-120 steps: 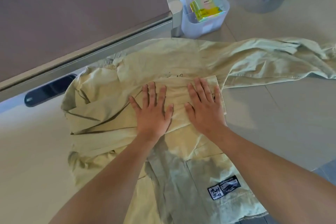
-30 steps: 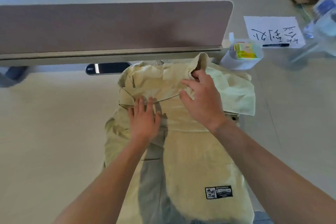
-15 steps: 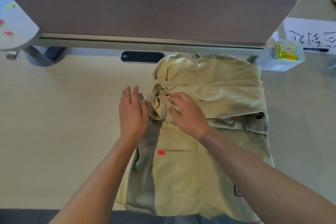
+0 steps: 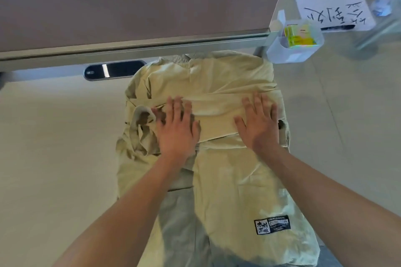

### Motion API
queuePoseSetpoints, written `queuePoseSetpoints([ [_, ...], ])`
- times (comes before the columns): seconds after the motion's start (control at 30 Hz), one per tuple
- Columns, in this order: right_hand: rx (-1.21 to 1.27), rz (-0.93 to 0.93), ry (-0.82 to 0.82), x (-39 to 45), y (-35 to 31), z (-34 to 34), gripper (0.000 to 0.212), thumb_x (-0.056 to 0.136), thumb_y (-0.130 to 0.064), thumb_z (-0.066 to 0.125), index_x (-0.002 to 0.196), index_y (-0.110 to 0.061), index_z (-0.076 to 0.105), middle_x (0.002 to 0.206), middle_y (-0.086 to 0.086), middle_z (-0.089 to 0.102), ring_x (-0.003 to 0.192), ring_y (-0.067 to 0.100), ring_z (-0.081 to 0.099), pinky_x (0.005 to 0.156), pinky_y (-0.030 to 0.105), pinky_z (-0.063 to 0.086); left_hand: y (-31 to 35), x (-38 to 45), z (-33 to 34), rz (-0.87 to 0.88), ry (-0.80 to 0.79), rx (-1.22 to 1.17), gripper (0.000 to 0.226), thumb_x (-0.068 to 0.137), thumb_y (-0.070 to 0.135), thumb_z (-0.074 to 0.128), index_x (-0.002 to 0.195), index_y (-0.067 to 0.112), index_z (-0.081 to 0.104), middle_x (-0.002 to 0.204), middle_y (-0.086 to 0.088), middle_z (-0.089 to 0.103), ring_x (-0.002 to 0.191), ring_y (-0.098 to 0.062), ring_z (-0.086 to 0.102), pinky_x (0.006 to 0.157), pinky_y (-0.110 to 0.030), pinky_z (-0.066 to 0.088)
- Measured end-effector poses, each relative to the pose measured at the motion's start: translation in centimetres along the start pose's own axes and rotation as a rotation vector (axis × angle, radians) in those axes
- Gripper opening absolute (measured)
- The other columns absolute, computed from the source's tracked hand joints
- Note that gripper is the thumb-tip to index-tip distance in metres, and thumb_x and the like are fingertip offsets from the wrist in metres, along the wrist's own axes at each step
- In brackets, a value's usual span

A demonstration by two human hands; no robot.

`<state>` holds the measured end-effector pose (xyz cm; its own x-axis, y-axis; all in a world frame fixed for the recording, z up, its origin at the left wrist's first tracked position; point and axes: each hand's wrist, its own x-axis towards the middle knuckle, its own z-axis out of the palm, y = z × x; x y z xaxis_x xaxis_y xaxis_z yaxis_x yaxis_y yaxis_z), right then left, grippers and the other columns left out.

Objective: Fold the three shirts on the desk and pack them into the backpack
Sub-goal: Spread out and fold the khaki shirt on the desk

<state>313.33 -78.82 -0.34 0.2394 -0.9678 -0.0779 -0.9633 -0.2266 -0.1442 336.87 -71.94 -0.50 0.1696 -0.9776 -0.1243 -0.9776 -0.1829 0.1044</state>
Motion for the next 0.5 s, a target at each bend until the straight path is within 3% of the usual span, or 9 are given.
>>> queuePoseSetpoints([
  [0.13,-0.012,-0.037,-0.016,-1.0,2.2,2.3,0.071,0.107,-0.054,0.037,0.166,-0.017,0.022,0.174,0.015,0.013,0.161,0.032,0.008,0.13,0.053,0.006,-5.9,0.9,1.9,0.028,-0.048,0.001,0.065,0.108,0.057,0.009,0.167,0.028,0.007,0.174,-0.012,-0.002,0.16,-0.028,-0.01,0.13,-0.047,-0.004],
  [0.2,-0.018,-0.042,0.007,-1.1,2.7,2.4,0.073,0.105,-0.057,0.035,0.165,-0.015,0.027,0.172,0.017,0.019,0.161,0.032,0.013,0.13,0.049,0.007,-6.4,1.0,1.7,0.061,-0.072,0.006,0.065,0.108,0.055,0.006,0.167,0.027,0.005,0.174,-0.011,-0.002,0.16,-0.026,-0.01,0.13,-0.047,-0.003],
  [0.33,-0.012,-0.073,0.094,0.5,1.6,0.8,0.063,0.105,-0.049,0.038,0.154,-0.01,0.041,0.166,0.017,0.031,0.158,0.034,0.021,0.129,0.053,0.013,-2.4,0.4,0.4,-0.035,-0.002,0.025,0.062,0.109,0.049,0.01,0.166,0.025,0.014,0.174,-0.01,0.007,0.161,-0.027,-0.005,0.127,-0.059,-0.005],
  [0.5,-0.072,-0.042,-0.004,5.0,2.1,1.1,0.076,0.105,-0.065,0.026,0.165,-0.019,0.022,0.174,0.01,0.011,0.162,0.028,0.0,0.128,0.058,-0.002,-1.5,1.2,2.0,-0.188,-0.066,0.016,0.067,0.105,0.063,0.005,0.165,0.036,0.0,0.175,-0.005,-0.003,0.16,-0.028,-0.011,0.118,-0.073,-0.008],
])
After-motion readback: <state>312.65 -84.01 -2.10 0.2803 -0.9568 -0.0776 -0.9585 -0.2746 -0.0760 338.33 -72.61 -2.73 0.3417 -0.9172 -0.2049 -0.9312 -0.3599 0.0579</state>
